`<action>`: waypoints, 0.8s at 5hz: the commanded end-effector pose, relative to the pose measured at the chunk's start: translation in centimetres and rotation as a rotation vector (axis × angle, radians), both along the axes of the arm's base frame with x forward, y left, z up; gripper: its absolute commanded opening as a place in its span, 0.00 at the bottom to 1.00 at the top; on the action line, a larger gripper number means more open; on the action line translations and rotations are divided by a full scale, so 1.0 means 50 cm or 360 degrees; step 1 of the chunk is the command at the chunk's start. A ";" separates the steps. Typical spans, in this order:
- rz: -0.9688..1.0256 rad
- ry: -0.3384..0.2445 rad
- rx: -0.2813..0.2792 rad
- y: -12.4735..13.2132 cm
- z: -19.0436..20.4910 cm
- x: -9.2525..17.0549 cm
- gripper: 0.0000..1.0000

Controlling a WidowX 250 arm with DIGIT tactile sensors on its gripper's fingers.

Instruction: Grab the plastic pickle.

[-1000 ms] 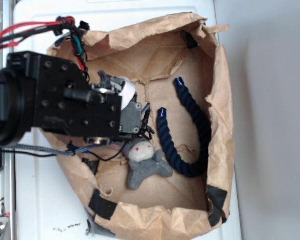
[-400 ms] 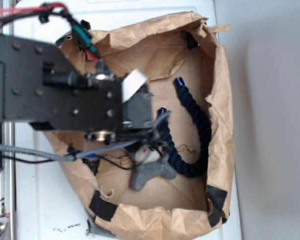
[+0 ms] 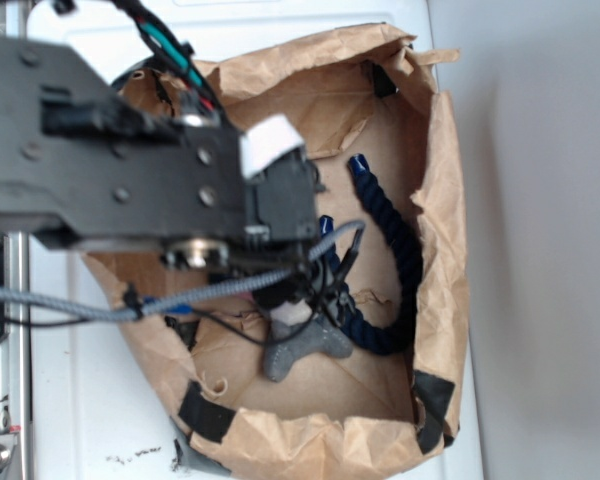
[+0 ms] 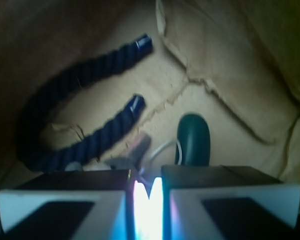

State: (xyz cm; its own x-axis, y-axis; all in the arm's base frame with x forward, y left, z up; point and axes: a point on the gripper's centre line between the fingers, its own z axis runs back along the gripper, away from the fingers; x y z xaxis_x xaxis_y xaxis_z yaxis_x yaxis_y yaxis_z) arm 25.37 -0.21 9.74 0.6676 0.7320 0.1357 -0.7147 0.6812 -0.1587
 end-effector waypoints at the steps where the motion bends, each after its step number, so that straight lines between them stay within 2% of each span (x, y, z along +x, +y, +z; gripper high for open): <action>1: 0.0096 0.0023 0.0005 0.030 0.012 -0.004 1.00; 2: 0.0102 -0.0009 0.0073 0.039 -0.015 -0.001 1.00; 3: 0.0140 0.0032 0.0097 0.061 -0.037 -0.002 1.00; 4: 0.0231 0.0108 0.0077 0.089 -0.046 -0.006 1.00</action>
State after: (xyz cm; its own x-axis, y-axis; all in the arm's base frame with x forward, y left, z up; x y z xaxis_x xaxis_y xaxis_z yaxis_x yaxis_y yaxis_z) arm 24.68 3.46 6.11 0.5787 0.8102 0.0933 -0.8107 0.5839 -0.0425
